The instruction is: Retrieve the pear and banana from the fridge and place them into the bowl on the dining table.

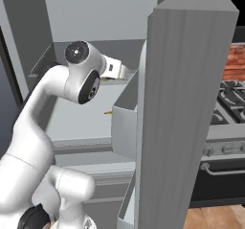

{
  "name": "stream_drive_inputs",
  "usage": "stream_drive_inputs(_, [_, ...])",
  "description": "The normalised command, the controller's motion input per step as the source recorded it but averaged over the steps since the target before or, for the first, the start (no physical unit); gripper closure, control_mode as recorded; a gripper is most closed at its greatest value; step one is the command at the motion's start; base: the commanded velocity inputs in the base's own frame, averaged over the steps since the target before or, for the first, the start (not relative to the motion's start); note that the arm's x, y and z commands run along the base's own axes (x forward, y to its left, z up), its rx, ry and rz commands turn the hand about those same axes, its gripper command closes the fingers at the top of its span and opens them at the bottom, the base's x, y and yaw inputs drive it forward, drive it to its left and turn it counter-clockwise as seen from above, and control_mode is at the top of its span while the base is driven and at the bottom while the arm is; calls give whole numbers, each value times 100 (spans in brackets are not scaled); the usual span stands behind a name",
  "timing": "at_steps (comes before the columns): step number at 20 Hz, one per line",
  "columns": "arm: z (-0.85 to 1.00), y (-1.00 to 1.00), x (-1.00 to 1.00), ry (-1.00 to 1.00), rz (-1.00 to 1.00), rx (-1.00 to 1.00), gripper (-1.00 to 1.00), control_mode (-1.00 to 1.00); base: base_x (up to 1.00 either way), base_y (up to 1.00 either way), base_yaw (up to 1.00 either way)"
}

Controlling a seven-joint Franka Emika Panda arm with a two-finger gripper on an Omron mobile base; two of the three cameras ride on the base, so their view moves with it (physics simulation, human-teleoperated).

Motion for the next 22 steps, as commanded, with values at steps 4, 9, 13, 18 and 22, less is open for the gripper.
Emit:
stream_drive_inputs(4, [0, 10, -87, -3, 0, -1, 100, -100, 0, 0, 0])
stream_drive_inputs(9, [0, 2, -49, 0, 0, 0, 100, -100, 0, 0, 0])
stream_drive_inputs(13, [0, 0, -35, 0, 0, 0, 100, 100, -14, 0, 0])
stream_drive_inputs(18, [0, 0, 0, 0, 0, 0, 100, 100, -68, 1, 0])
stream_drive_inputs(22, [0, 0, 0, 0, 0, 0, 100, 100, -65, 17, 0])
